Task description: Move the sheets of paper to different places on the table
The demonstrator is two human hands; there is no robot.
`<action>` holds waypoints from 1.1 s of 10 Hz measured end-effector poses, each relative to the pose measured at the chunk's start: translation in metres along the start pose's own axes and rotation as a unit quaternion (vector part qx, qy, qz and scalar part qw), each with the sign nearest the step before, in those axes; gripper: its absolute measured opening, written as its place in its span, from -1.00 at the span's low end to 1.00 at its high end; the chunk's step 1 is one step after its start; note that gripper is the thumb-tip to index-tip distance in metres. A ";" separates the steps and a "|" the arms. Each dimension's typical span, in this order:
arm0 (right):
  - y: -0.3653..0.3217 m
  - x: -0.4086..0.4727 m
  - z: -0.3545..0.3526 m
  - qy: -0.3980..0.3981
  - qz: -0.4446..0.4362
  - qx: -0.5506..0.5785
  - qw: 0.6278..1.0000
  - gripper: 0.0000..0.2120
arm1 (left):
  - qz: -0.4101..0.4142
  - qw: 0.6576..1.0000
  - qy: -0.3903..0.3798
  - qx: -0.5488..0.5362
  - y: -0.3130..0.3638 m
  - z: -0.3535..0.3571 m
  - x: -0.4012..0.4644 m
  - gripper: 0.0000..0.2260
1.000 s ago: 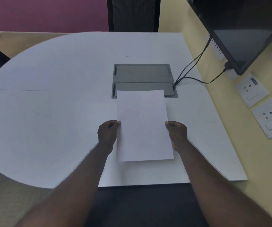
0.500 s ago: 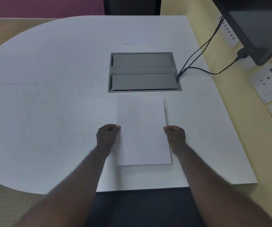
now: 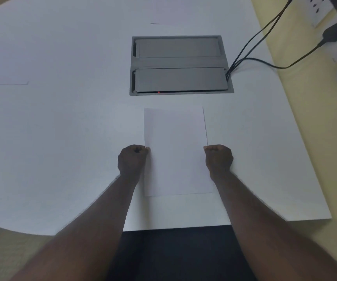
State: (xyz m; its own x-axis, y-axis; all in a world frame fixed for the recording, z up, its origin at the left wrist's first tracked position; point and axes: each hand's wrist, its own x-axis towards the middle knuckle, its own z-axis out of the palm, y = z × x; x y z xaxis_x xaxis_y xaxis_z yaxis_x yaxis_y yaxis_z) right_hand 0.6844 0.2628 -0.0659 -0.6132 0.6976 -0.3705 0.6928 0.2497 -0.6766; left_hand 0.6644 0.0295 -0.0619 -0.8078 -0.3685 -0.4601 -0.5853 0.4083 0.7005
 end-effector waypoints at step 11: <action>0.007 -0.028 -0.017 0.057 -0.315 -0.149 0.936 -0.78 | 0.034 0.996 0.025 -0.074 0.008 -0.016 -0.016 -0.76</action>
